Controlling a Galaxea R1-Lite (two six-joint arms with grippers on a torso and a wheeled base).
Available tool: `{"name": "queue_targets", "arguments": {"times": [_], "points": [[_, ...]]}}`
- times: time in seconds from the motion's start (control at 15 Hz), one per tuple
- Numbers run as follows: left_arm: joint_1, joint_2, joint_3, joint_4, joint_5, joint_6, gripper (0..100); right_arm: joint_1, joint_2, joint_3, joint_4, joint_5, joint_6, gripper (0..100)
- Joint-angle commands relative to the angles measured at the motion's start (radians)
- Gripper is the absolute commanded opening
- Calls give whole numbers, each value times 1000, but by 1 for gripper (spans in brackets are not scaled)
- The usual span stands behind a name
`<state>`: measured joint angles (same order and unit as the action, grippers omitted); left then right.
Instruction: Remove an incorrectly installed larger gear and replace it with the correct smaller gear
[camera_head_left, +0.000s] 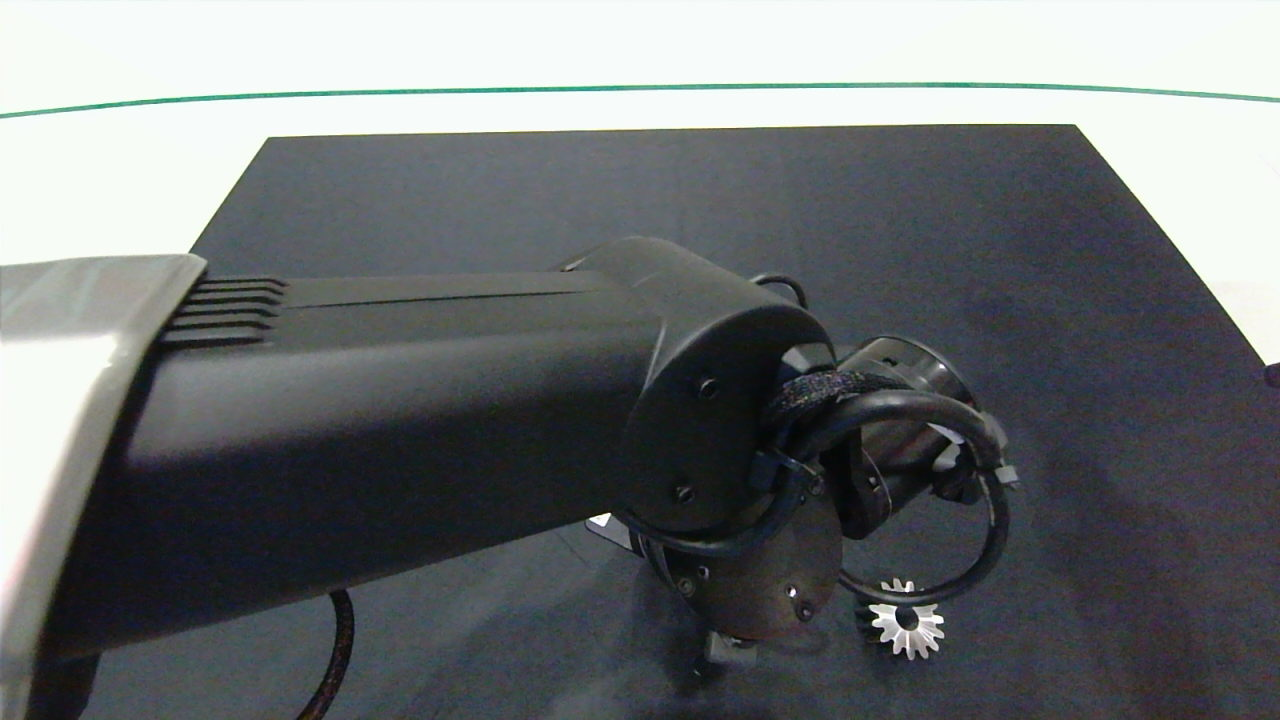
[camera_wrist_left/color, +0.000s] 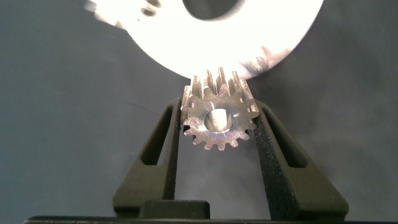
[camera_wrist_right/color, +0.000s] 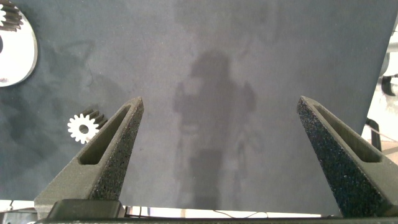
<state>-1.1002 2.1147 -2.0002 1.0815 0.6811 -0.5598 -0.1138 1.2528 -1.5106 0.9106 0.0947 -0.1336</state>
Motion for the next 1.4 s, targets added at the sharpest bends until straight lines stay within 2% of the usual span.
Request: {"name": "queue_targets", "arguments": {"times": [0.07, 0.13, 0.2, 0.27, 0.33, 0.67, 0.8, 1.13, 1.33, 1.4], "points": [[-23, -15, 0, -18, 11, -22, 16, -6, 0, 1, 5, 2, -3, 100], [-21, -18, 0, -22, -5, -22, 16, -7, 0, 1, 5, 3, -3, 100], [-23, -30, 0, -22, -51, -25, 16, -7, 0, 1, 5, 3, -3, 100], [-24, -47, 0, -23, -110, -40, 16, -7, 0, 1, 5, 2, -3, 100], [-24, -50, 0, -26, -137, -46, 16, -7, 0, 1, 5, 3, -3, 100], [-13, -24, 0, -107, -137, -31, 16, -9, 0, 1, 5, 2, -4, 100], [-1, -10, 0, -114, -137, -3, 16, -9, 0, 1, 5, 2, -4, 100], [14, 45, 0, -112, -143, -2, 16, -9, 4, 1, 5, 3, -4, 100], [16, 54, 0, -112, -141, 23, 16, -9, 4, 1, 5, 3, -4, 100], [19, 53, 0, -112, -141, 21, 16, -9, 4, 1, 5, 3, -4, 100]]}}
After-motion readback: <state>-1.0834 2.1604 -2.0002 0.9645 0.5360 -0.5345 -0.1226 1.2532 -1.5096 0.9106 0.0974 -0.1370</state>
